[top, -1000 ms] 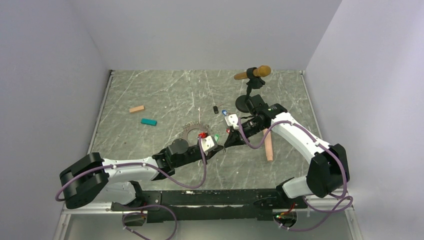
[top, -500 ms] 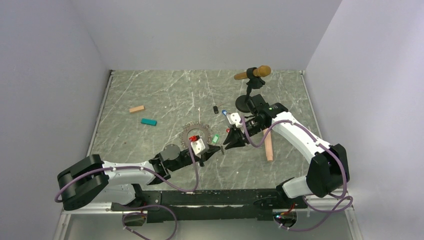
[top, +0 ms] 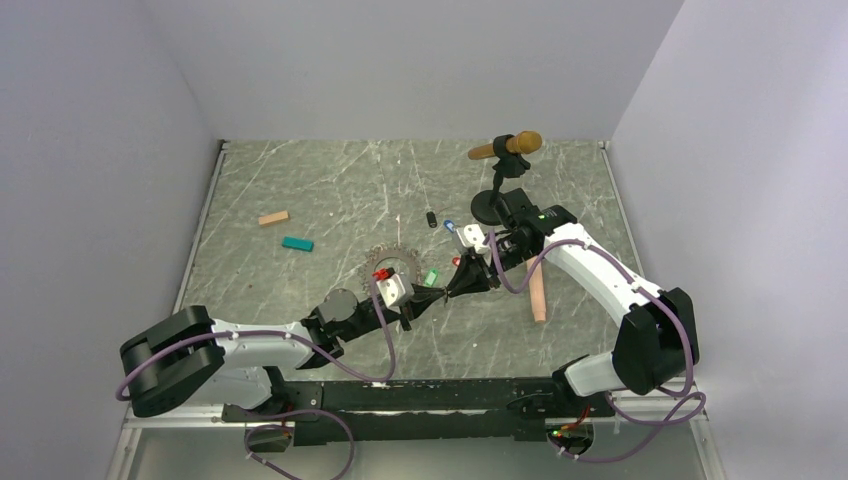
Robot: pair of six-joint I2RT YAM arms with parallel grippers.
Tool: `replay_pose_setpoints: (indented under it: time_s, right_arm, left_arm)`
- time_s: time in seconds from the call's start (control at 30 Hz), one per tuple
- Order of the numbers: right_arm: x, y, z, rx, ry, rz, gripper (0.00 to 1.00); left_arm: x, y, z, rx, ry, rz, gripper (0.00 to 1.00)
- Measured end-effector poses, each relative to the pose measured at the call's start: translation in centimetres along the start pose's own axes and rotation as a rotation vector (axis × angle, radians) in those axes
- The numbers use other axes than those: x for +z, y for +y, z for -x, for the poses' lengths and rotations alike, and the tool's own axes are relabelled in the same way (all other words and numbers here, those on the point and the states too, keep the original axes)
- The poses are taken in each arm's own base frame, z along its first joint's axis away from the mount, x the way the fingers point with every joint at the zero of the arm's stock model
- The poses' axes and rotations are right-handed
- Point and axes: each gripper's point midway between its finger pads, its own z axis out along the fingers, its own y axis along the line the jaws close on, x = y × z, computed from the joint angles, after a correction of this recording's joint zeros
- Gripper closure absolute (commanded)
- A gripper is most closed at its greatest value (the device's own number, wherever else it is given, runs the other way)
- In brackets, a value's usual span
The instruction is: Put the keys on the keyring
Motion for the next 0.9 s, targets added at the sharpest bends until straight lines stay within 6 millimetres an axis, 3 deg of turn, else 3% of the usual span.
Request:
replay_pose_setpoints:
  time_s: [0.9]
  right_arm:
    - [-0.31, -0.13, 0.46, 0.008, -0.036, -0.007, 0.84]
  left_arm:
    - [0.07, -0.12, -0.53, -0.011, 0.013, -0.005, 1.0]
